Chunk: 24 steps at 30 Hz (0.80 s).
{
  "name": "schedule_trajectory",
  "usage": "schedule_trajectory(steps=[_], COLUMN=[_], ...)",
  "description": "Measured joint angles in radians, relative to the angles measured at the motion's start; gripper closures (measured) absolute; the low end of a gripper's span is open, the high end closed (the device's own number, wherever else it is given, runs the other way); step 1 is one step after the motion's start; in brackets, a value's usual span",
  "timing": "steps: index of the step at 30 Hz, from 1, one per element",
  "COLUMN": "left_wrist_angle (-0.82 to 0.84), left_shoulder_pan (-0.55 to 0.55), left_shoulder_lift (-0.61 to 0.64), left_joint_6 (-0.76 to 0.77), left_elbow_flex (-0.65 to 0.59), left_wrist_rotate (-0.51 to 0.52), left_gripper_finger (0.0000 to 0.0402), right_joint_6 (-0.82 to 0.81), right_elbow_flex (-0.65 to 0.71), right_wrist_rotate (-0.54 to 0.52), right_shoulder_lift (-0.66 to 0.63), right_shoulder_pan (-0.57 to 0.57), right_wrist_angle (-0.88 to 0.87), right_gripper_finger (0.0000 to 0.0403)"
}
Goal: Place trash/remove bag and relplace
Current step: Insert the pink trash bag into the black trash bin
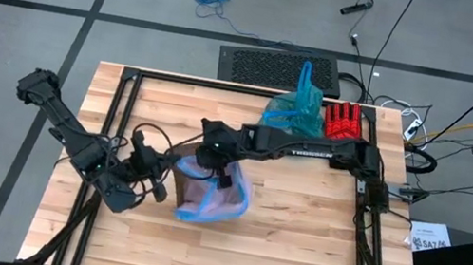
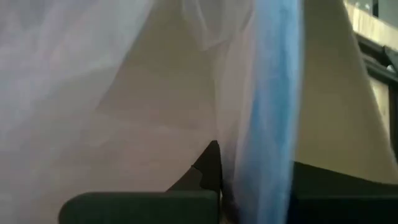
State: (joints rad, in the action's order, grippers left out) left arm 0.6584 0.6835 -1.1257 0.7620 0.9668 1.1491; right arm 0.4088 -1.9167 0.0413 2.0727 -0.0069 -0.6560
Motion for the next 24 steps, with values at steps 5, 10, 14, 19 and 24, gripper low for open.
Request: schedule_trajectory(steps=[5,10,14,19,24], left_wrist_angle=[-0.086,-0.211,-0.316,-0.381,-0.469], left_shoulder_pan=[0.014,0.041,0.066,0.072,0.072], left_shoulder_lift=[0.017,0.037,0.064,0.089,0.094], left_joint_6=[-0.139,-0.355,-0.559,-0.732,-0.926], left_elbow_flex=[0.0,0.002,0.003,0.003,0.003], left_wrist_rotate=[0.003,0.004,0.005,0.008,0.008], left_gripper_finger=[0.0401,0.0401,0.0401,0.0401,0.0394], right_joint_6=[-0.012,-0.04,-0.062,-0.092,-0.121], right_elbow_flex=[-0.001,-0.001,-0.003,-0.003,-0.003], right_wrist_rotate=[-0.003,-0.022,-0.022,-0.022,-0.02], right_shoulder_lift=[-0.039,-0.081,-0.097,-0.097,-0.102], right_shoulder_pan=[0.024,0.046,0.045,0.017,-0.01], right_wrist_angle=[0.0,0.007,0.015,0.029,0.054], right_gripper_finger=[0.0403,0.0391,0.0357,0.0291,0.0227])
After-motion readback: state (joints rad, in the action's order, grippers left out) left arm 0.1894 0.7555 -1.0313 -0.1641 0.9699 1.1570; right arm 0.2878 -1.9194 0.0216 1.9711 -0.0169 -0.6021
